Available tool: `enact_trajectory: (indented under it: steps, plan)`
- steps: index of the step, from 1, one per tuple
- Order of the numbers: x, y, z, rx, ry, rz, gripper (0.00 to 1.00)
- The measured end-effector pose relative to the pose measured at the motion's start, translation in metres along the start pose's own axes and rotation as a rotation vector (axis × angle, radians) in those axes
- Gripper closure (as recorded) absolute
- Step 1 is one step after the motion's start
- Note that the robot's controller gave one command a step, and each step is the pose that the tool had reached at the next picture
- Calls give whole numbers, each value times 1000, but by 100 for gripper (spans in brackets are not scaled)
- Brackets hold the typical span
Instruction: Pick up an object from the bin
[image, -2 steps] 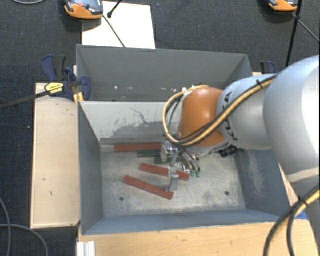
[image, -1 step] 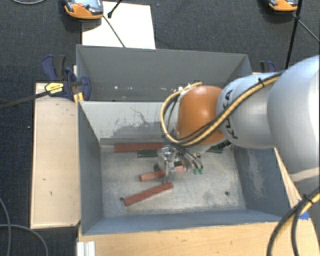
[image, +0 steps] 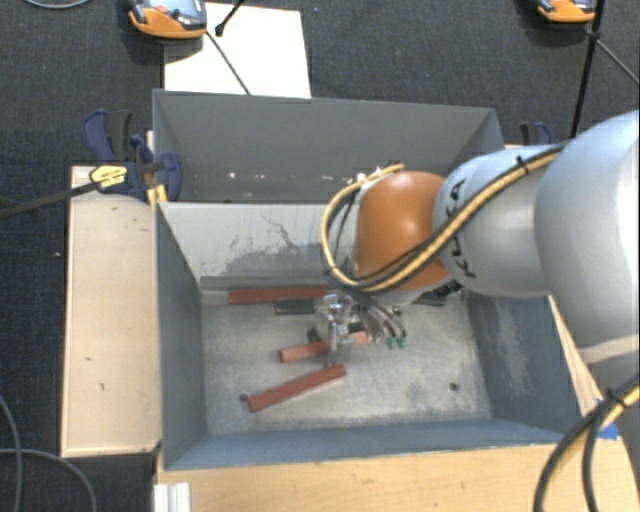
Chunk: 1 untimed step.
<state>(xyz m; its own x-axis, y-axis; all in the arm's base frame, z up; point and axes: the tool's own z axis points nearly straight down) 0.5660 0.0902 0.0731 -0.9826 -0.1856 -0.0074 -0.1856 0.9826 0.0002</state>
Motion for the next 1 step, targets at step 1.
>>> enact_trajectory:
  steps: [1]
  plan:
    - [1,0,-3,0,3,0,100]
